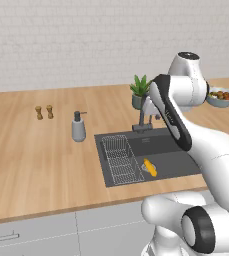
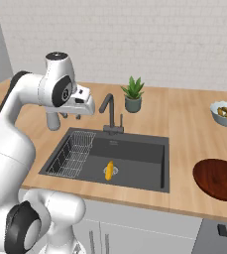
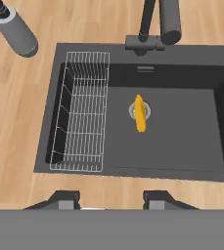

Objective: Pick the corn from the sink and place it in the bowl. Then pick the bowl and place it in the microwave. Then close the microwave door and press the start button.

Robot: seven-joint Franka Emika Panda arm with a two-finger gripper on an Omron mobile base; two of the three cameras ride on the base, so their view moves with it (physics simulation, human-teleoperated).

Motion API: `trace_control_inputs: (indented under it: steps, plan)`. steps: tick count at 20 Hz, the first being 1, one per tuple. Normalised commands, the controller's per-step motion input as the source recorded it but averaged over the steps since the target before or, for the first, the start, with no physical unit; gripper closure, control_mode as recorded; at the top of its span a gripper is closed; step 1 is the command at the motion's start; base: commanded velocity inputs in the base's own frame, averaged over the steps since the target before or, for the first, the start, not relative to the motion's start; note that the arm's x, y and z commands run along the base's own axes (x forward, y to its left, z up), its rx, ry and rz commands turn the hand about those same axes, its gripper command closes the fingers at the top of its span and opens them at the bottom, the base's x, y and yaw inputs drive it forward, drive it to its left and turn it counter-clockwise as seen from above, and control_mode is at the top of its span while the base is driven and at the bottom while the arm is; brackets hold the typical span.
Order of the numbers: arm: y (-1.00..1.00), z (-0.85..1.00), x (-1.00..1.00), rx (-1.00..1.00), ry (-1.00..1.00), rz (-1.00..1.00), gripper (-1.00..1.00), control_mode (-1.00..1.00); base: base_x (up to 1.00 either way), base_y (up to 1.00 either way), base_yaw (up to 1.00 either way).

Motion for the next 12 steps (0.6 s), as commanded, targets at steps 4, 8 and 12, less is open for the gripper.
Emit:
trace_control_inputs:
  steps: [4, 8, 12]
  plan:
    - [0.0, 0.0, -0.37, 0.0, -0.03, 0.0, -1.0, -1.0, 0.0, 0.0, 0.0]
    - [-0.01, -0.03, -0.64, 0.0, -0.01, 0.0, -1.0, -1.0, 0.0, 0.0, 0.0]
    - [-0.16, -0.04, -0.73, 0.0, 0.0, -0.01, -1.0, -1.0, 0.0, 0.0, 0.0]
